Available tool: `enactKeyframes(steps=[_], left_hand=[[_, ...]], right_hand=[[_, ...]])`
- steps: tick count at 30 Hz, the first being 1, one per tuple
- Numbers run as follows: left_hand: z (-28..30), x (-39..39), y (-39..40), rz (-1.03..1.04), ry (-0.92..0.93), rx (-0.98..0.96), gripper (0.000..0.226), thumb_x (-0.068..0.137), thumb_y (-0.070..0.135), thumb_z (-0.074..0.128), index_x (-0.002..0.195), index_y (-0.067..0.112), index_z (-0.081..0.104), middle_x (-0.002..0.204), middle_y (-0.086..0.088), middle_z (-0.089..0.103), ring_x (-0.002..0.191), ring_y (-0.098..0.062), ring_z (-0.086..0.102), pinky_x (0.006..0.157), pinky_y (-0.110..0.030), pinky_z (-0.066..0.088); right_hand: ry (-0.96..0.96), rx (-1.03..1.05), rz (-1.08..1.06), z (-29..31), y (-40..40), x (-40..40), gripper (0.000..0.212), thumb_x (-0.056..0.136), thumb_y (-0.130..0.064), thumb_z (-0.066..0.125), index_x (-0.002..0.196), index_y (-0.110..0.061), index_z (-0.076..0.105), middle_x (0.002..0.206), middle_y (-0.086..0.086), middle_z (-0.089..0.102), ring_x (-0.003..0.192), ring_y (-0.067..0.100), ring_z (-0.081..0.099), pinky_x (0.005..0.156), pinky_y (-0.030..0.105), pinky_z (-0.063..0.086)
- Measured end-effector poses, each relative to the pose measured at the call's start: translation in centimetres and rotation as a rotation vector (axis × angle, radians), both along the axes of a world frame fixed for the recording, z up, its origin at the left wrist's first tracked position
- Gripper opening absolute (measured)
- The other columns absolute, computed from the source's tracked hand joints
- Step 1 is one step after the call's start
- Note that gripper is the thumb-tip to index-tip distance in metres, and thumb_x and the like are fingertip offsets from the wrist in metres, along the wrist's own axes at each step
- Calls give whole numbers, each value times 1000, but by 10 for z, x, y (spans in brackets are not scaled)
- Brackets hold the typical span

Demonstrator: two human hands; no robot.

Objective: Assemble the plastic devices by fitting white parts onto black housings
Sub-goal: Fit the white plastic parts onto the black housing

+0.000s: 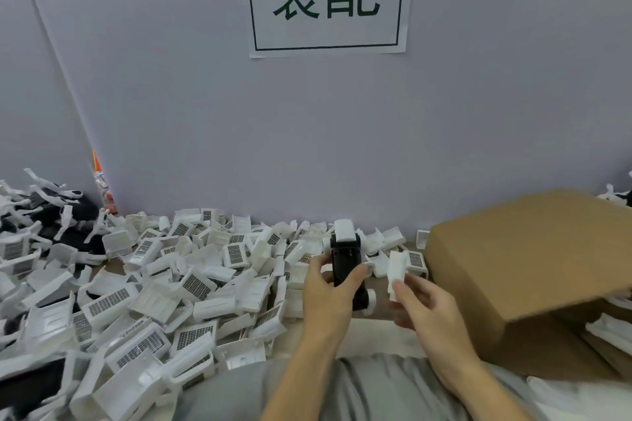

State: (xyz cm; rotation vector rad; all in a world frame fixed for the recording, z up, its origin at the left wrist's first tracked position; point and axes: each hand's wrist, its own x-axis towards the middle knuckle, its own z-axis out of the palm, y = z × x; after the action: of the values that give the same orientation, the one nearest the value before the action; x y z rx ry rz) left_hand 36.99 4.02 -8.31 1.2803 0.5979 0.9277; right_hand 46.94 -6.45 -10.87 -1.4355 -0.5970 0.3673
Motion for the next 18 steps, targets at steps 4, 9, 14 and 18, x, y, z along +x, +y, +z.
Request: enactKeyframes(steps=[4,9,14,18], left_hand=[[-4,3,-1,-21,12,-25,22,93,20,70,112,20,59,89,-5,75,66,-6,72,47,-16,49],[-9,6,0,-73,37,-49,17,100,12,54,115,15,61,96,-9,70,63,-1,68,44,-13,42],[-10,4,1,-129,-13,-54,24,101,4,48,119,13,60,100,-17,67,53,-3,62,47,-15,45],[-14,6,2,-161,-20,-11,23,100,-1,53,119,11,58,97,-8,71,49,0,62,47,-12,46]], right_hand=[[-70,-33,0,-1,3,-4,27,91,-25,71,117,-27,67,109,-7,73,103,10,68,94,39,56],[-184,-97,-13,0,5,-5,41,89,-31,73,127,-16,65,112,-2,73,105,13,67,97,45,54],[-267,-115,-86,2,4,-8,45,87,-34,74,127,-15,65,118,-1,70,111,15,65,101,42,50],[-360,-106,-182,5,2,-11,41,85,-34,76,123,-23,66,110,-11,70,102,4,64,95,29,52]])
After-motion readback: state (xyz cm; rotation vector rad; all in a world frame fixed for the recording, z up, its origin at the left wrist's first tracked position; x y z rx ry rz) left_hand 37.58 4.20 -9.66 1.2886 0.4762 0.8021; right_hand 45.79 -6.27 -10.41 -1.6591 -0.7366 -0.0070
